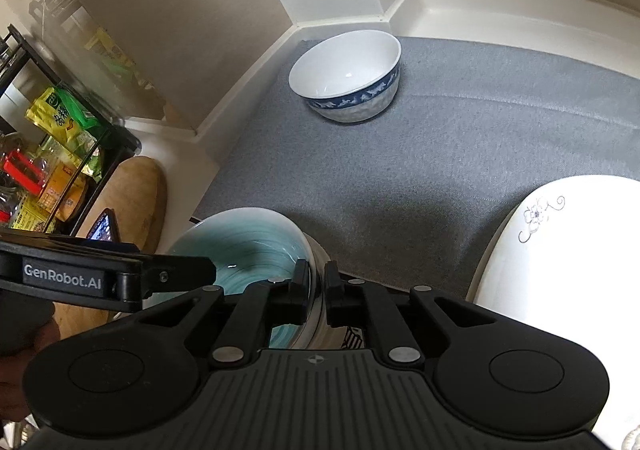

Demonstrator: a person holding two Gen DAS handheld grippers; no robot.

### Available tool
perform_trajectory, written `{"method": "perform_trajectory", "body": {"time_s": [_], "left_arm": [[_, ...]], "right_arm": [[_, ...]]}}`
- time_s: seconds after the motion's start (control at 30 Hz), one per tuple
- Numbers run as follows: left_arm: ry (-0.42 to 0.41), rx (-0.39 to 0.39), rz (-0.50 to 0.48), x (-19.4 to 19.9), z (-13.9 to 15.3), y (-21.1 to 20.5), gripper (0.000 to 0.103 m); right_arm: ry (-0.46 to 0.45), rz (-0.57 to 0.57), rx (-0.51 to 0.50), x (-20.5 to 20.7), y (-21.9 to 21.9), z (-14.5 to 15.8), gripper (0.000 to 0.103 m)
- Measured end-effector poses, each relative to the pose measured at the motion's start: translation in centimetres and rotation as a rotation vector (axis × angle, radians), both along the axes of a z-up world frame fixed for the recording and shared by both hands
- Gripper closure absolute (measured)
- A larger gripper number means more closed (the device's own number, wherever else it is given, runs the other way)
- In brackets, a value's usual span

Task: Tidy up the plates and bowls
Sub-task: 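Lower the turquoise bowl onto the plate stack and open both grippers, then move both grippers to the rim of the blue-patterned white bowl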

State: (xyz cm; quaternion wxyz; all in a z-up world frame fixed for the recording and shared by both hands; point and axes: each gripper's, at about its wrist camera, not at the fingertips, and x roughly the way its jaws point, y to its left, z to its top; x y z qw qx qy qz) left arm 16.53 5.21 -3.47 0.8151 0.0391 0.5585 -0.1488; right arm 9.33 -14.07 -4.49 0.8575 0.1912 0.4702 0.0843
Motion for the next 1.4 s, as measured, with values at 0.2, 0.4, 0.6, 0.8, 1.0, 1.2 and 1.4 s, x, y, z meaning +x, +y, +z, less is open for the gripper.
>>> {"method": "perform_trajectory", "body": {"time_s": [0.2,0.4,0.6,0.8,1.0,1.2,1.4], "left_arm": [[-0.007,0.006,0.004,0.5,0.2,-0.1,0.0],[-0.01,0.014,0.009,1.1,0.3,-0.5,0.0],[-0.005,0.012,0.016,2.2,0.6,-0.8,0.0],[-0.047,0.002,0.049,4.2,1.7,-1.4,0.0],[-0.065,0.005,0.103,6.5,1.8,-2.5,0.0],[-0.082,0.01,0.173,8.8,1.4,-3.3,0.0],[-0.056,0.002,0.235,11.1,0.5,-3.8,0.0]], "right_arm": [[0.012,-0.009,0.01,0.1,-0.7,1.2,0.065],[0.011,-0.032,0.016,0.5,-1.2,1.9,0.053],[0.028,-0.06,0.03,0.9,-1.8,1.8,0.045],[0.008,-0.119,0.025,2.0,-3.0,2.6,0.041],[-0.035,-0.18,0.004,3.8,-4.4,3.3,0.035],[-0.048,-0.209,-0.02,6.1,-5.3,2.9,0.033],[-0.046,-0.216,-0.014,8.6,-6.5,1.9,0.032]]}}
